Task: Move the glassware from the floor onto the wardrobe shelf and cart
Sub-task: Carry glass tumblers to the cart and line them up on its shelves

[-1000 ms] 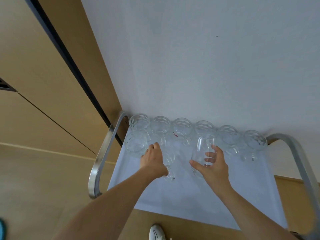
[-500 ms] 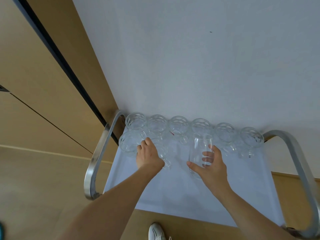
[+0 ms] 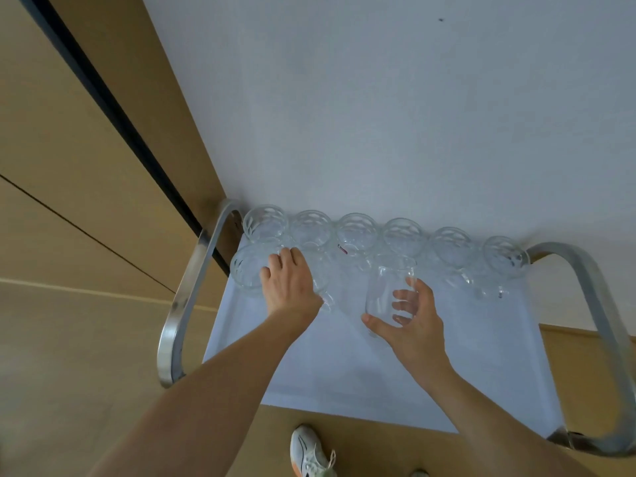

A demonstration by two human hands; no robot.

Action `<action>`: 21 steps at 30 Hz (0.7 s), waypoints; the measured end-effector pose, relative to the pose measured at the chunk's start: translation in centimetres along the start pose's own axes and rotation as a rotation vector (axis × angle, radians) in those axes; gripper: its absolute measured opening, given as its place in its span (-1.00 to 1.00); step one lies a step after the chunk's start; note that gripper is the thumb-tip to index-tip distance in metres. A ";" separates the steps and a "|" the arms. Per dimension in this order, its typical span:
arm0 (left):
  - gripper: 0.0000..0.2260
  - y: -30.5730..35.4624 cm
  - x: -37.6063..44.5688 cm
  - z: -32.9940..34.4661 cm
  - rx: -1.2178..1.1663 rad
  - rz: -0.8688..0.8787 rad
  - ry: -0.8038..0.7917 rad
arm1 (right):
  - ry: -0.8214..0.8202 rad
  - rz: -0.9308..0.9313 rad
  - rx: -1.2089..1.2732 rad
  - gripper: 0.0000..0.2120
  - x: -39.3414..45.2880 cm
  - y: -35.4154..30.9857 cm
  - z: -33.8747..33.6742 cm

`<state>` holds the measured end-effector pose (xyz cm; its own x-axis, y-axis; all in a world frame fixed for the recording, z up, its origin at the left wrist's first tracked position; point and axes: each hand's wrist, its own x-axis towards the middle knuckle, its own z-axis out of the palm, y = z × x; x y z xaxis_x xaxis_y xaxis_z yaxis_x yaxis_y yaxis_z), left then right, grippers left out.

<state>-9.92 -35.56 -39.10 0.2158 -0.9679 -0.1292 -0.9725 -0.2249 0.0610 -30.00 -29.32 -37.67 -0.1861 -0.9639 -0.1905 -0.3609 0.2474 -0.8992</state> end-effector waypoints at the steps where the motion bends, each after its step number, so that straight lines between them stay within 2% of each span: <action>1: -0.20 -0.4 0.2 0.2 0.007 0.013 0.014 | 0.002 0.003 0.005 -0.07 -0.1 0.1 0.4; 7: 0.02 -1.1 0.2 0.4 0.012 0.028 0.001 | -0.010 0.004 0.004 -0.07 -1.1 0.2 2.5; 10: 0.07 -1.3 -0.7 0.1 -0.041 0.012 -0.018 | -0.032 -0.008 -0.003 -0.07 -2.1 0.0 2.8; 17: -0.19 -2.5 -6.5 -0.9 -0.198 0.047 0.057 | -0.075 -0.053 -0.006 -0.07 -5.6 0.4 1.2; 21: -0.33 -2.9 -11.5 -0.4 -0.259 0.045 0.035 | -0.102 -0.080 0.019 -0.07 -8.7 1.8 -0.3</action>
<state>-9.51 -23.77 -37.44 0.1797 -0.9799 -0.0867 -0.9273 -0.1982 0.3175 -29.33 -20.44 -37.54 -0.0631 -0.9856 -0.1566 -0.3529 0.1688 -0.9203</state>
